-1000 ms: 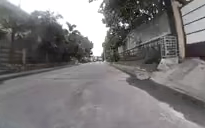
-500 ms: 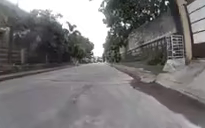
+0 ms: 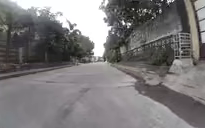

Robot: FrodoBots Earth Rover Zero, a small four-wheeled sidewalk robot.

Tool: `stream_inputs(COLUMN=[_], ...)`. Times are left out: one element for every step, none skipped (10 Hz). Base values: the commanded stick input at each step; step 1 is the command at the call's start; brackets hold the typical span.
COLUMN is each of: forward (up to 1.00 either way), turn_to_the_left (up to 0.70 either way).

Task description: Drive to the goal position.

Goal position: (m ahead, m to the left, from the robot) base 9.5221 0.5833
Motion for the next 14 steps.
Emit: stream_inputs(forward=[0.7, 0.7, 0.7, 0.7, 0.7, 0.7, 0.7, 0.7, 0.7, 0.7, 0.7, 0.7, 0.7, 0.7], turn_to_the_left=[0.0, 0.0, 0.0, 0.0, 0.0, 0.0, 0.0, 0.0, 0.0, 0.0, 0.0, 0.0, 0.0, 0.0])
